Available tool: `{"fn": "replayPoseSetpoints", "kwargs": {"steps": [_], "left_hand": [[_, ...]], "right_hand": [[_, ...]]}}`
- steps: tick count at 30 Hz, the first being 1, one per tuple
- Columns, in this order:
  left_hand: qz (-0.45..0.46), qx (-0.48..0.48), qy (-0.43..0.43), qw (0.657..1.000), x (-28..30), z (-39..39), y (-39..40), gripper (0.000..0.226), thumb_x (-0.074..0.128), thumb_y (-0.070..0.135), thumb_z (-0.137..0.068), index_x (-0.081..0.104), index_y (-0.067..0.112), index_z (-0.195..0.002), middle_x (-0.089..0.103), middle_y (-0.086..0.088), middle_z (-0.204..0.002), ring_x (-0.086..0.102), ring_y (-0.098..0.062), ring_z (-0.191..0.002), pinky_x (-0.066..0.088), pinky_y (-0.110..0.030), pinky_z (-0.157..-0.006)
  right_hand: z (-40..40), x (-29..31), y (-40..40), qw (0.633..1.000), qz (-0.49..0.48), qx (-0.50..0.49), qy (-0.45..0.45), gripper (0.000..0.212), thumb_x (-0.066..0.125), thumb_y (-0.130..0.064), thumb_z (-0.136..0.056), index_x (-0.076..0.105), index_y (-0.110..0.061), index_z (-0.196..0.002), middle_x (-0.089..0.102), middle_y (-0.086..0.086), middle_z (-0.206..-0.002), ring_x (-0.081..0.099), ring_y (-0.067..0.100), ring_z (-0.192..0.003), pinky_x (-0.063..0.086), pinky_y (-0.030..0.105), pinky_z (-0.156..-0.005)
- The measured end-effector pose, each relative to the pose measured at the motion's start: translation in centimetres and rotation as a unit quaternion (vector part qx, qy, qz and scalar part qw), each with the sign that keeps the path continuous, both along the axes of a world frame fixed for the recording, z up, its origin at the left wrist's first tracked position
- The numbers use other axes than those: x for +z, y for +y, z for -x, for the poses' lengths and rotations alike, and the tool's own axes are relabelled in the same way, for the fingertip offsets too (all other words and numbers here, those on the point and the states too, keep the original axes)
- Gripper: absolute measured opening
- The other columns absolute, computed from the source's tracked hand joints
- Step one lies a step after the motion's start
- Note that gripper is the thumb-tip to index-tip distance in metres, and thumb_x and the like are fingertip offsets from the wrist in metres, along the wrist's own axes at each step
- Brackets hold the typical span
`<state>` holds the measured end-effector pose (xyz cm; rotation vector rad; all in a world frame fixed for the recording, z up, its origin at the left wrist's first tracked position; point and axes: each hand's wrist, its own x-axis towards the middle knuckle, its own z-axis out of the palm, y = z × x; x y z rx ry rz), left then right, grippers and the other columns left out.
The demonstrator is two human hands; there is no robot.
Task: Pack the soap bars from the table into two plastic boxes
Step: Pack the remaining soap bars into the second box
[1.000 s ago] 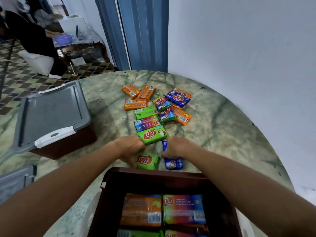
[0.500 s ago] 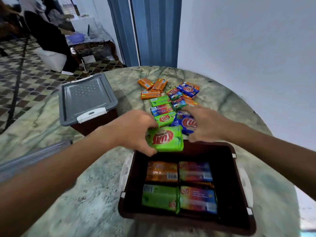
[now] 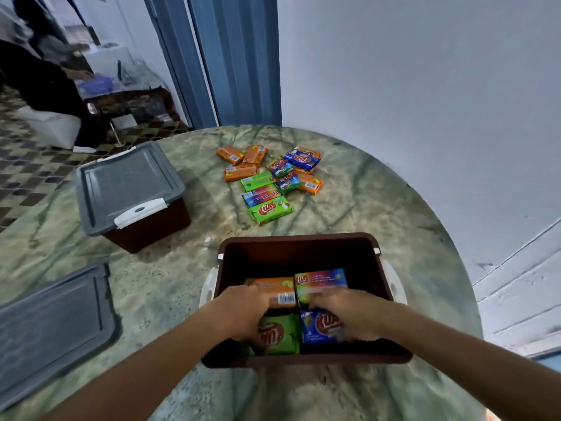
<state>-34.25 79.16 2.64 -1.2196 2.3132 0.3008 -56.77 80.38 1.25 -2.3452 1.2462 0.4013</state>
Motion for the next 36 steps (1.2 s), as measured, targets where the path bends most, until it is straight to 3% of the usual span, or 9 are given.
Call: {"fn": "replayPoseSetpoints", "kwargs": {"steps": [2, 5, 9, 15, 21, 27, 32, 34, 36], "left_hand": [[0.007, 0.015, 0.048, 0.999, -0.3, 0.0, -0.5, 0.047, 0.065, 0.054, -0.078, 0.062, 0.017, -0.107, 0.062, -0.004, -0.107, 0.058, -0.022, -0.098, 0.047, -0.033, -0.082], [0.065, 0.012, 0.076, 0.995, -1.0, 0.6, -1.6, 0.04, 0.062, 0.047, -0.081, 0.062, 0.02, -0.111, 0.06, -0.003, -0.111, 0.057, -0.023, -0.103, 0.048, -0.036, -0.084], [0.109, -0.016, 0.035, 0.993, -2.5, 1.7, -2.6, 0.055, 0.061, 0.045, -0.082, 0.049, 0.016, -0.127, 0.053, -0.009, -0.121, 0.056, -0.028, -0.107, 0.048, -0.037, -0.083], [0.15, 0.001, 0.032, 0.988, -3.7, 2.0, -3.0, 0.044, 0.052, 0.028, -0.088, 0.046, 0.013, -0.129, 0.049, -0.012, -0.128, 0.049, -0.031, -0.114, 0.048, -0.039, -0.081], [0.138, 0.011, 0.016, 0.99, -3.8, 1.9, -3.5, 0.059, 0.062, 0.033, -0.085, 0.039, 0.014, -0.136, 0.044, -0.013, -0.133, 0.043, -0.032, -0.12, 0.047, -0.041, -0.086], [0.127, -0.008, 0.006, 0.992, -3.9, 2.1, -3.5, 0.045, 0.051, 0.027, -0.09, 0.047, 0.009, -0.131, 0.046, -0.018, -0.13, 0.042, -0.034, -0.117, 0.048, -0.046, -0.089], [0.119, 0.005, 0.009, 0.993, -3.7, 2.1, -3.2, 0.042, 0.051, 0.025, -0.09, 0.052, 0.009, -0.129, 0.046, -0.017, -0.13, 0.042, -0.034, -0.118, 0.048, -0.047, -0.092], [0.109, 0.021, 0.031, 0.993, -3.1, 2.1, -3.3, 0.046, 0.056, 0.032, -0.086, 0.054, 0.011, -0.126, 0.046, -0.015, -0.127, 0.042, -0.033, -0.117, 0.049, -0.044, -0.091], [0.048, 0.044, 0.07, 0.995, -2.2, 1.7, -3.4, 0.061, 0.061, 0.045, -0.079, 0.048, 0.018, -0.133, 0.045, -0.012, -0.128, 0.041, -0.03, -0.119, 0.046, -0.042, -0.095]], "right_hand": [[-0.1, 0.2, -0.1, 0.999, 0.016, -0.032, -0.029, 0.054, 0.066, -0.03, -0.084, 0.047, -0.025, -0.135, 0.048, -0.002, -0.138, 0.048, 0.02, -0.123, 0.045, 0.035, -0.097], [-0.5, 0.4, -1.0, 0.988, 0.118, -0.094, -0.017, 0.041, 0.056, -0.034, -0.089, 0.05, -0.02, -0.127, 0.052, 0.002, -0.126, 0.053, 0.023, -0.114, 0.046, 0.034, -0.087], [-2.1, -0.8, -2.0, 0.979, 0.152, -0.072, 0.114, 0.055, 0.06, -0.038, -0.085, 0.044, -0.013, -0.131, 0.047, 0.012, -0.13, 0.051, 0.031, -0.112, 0.048, 0.038, -0.081], [-4.1, -2.6, -3.0, 0.966, 0.219, -0.021, 0.136, 0.047, 0.06, -0.025, -0.089, 0.047, -0.005, -0.129, 0.05, 0.018, -0.126, 0.052, 0.036, -0.108, 0.05, 0.041, -0.075], [-3.0, -2.3, -2.9, 0.959, 0.181, -0.132, 0.171, 0.064, 0.069, -0.033, -0.083, 0.039, -0.006, -0.132, 0.05, 0.02, -0.123, 0.062, 0.03, -0.096, 0.045, 0.033, -0.063], [-3.5, -2.3, -3.1, 0.97, 0.105, -0.206, 0.069, 0.064, 0.071, -0.023, -0.081, 0.038, -0.009, -0.133, 0.042, 0.015, -0.131, 0.059, 0.032, -0.106, 0.052, 0.038, -0.082], [-3.0, -1.9, -2.8, 0.924, -0.012, -0.375, -0.078, 0.064, 0.07, -0.02, -0.08, 0.035, -0.013, -0.133, 0.038, 0.013, -0.13, 0.053, 0.033, -0.113, 0.049, 0.04, -0.094], [-3.6, -1.6, -3.0, 0.902, -0.061, -0.41, -0.12, 0.065, 0.068, -0.019, -0.081, 0.032, -0.011, -0.135, 0.037, 0.015, -0.131, 0.05, 0.033, -0.115, 0.047, 0.041, -0.096], [-3.5, -1.0, -2.6, 0.916, -0.074, -0.381, -0.106, 0.063, 0.067, -0.022, -0.081, 0.035, -0.012, -0.134, 0.037, 0.015, -0.133, 0.051, 0.033, -0.114, 0.047, 0.04, -0.096]]}}
